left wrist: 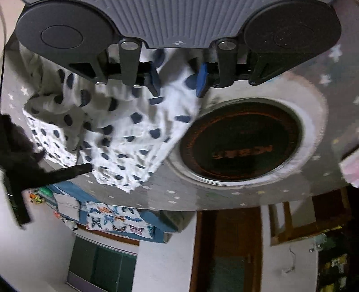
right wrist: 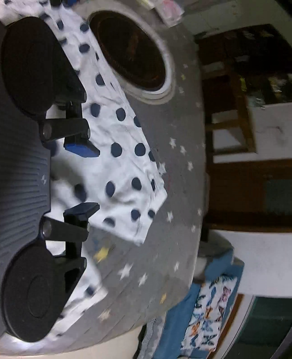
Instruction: Fold clothes
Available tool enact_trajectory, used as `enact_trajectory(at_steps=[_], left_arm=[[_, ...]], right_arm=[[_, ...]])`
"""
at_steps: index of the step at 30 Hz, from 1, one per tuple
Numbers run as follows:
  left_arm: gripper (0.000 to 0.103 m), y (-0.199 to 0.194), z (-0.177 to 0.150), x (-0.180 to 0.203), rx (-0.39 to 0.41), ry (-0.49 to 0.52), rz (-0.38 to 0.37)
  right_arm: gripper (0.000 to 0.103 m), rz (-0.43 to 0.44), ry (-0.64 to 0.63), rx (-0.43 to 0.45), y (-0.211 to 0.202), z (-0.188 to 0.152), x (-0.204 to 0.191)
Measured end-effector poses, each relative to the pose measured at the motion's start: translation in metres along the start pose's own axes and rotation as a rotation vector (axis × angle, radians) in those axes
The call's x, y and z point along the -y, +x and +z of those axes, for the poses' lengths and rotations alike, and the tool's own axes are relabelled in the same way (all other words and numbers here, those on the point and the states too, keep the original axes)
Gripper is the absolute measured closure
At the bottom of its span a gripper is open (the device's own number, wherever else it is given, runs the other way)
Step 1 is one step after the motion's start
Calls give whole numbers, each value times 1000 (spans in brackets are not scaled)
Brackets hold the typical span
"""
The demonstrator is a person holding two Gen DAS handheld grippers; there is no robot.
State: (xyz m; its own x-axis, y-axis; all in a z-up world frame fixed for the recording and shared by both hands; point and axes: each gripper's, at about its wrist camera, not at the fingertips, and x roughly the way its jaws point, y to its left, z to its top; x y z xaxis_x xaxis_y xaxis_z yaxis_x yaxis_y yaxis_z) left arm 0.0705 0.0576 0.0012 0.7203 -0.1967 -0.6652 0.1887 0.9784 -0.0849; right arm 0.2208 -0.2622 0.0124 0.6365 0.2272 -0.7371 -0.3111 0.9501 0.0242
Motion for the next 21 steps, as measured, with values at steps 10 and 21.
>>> enact_trajectory(at_steps=[10, 21], left_arm=[[55, -4, -21, -20, -34, -8, -19], [97, -2, -26, -20, -35, -5, -117]], right_arm=[[43, -1, -18, -73, 72, 44, -10], [54, 20, -48, -30, 121, 85, -36]])
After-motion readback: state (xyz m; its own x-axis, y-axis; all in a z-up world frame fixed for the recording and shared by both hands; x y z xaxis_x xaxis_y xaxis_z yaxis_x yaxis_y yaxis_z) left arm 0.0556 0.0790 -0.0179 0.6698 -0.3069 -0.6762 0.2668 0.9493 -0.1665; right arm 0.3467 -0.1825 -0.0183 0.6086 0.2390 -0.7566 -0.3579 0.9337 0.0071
